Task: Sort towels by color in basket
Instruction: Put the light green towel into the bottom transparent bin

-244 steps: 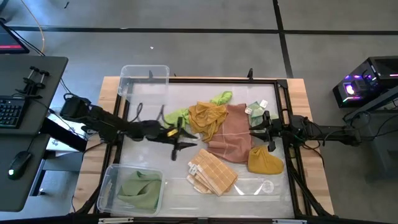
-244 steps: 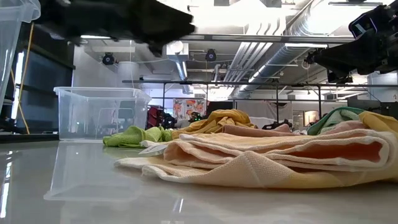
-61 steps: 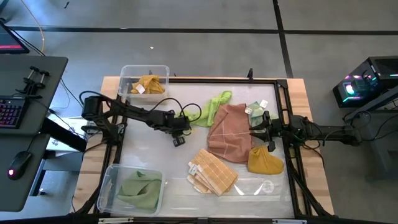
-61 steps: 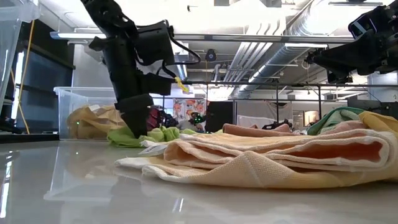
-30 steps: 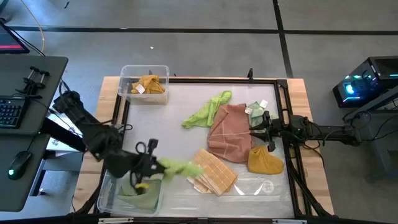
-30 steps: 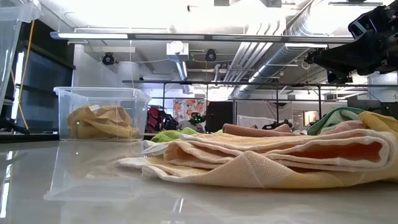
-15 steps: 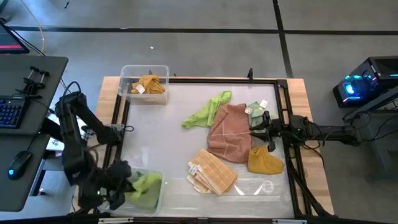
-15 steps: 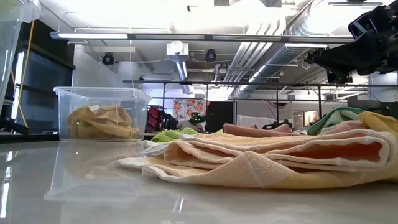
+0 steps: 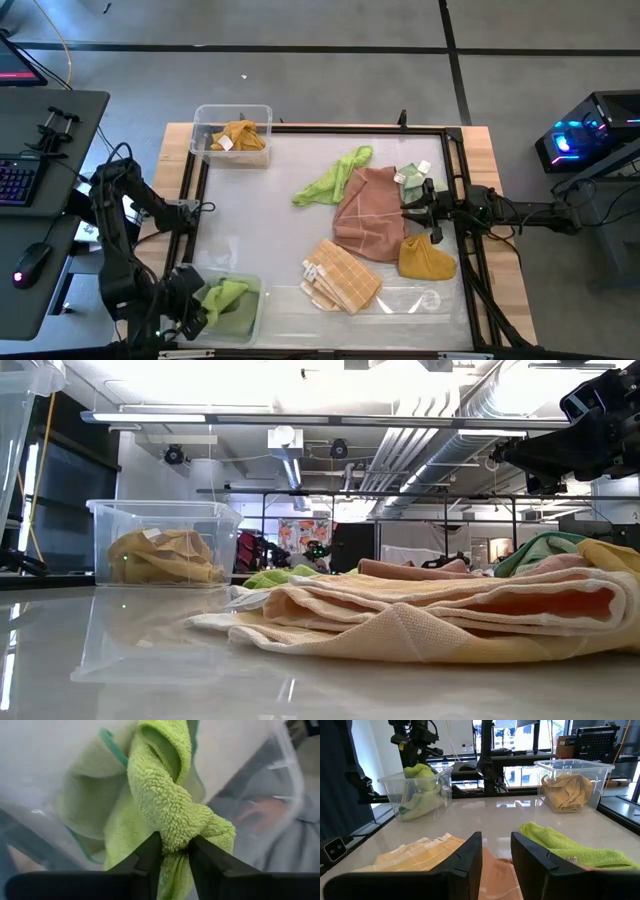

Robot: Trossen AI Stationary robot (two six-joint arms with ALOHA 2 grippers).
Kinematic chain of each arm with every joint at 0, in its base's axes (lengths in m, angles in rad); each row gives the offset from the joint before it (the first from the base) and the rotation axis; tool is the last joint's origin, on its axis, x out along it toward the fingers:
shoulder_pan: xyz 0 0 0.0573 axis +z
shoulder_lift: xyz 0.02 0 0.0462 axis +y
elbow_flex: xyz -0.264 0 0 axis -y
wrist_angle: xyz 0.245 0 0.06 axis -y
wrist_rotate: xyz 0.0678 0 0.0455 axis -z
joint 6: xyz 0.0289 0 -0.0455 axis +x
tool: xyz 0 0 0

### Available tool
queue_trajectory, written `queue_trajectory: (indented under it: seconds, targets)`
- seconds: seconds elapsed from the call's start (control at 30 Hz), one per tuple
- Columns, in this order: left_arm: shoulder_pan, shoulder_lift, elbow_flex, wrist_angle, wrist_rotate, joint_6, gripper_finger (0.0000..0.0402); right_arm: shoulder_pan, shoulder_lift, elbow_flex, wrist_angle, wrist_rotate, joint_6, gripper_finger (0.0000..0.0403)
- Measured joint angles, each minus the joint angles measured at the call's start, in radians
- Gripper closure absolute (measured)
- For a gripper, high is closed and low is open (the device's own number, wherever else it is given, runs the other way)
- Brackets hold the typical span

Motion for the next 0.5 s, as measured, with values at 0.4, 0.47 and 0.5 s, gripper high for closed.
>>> queue_trajectory:
  seconds: [0.4, 0.47, 0.5]
  targets:
    - [0.029, -0.072, 0.000, -0.062, 0.028, 0.093, 0.0274, 0.000, 0.000, 0.000, 0.000, 0.000, 0.000, 0.0305]
    - [0.051, -0.071, 0.000, -0.063, -0.046, 0.200, 0.0278, 0.000, 0.000, 0.000, 0.000, 0.000, 0.000, 0.0305]
    - [0.064, -0.071, 0.000, -0.048, -0.086, 0.263, 0.0281, 0.000, 0.000, 0.000, 0.000, 0.000, 0.000, 0.0305]
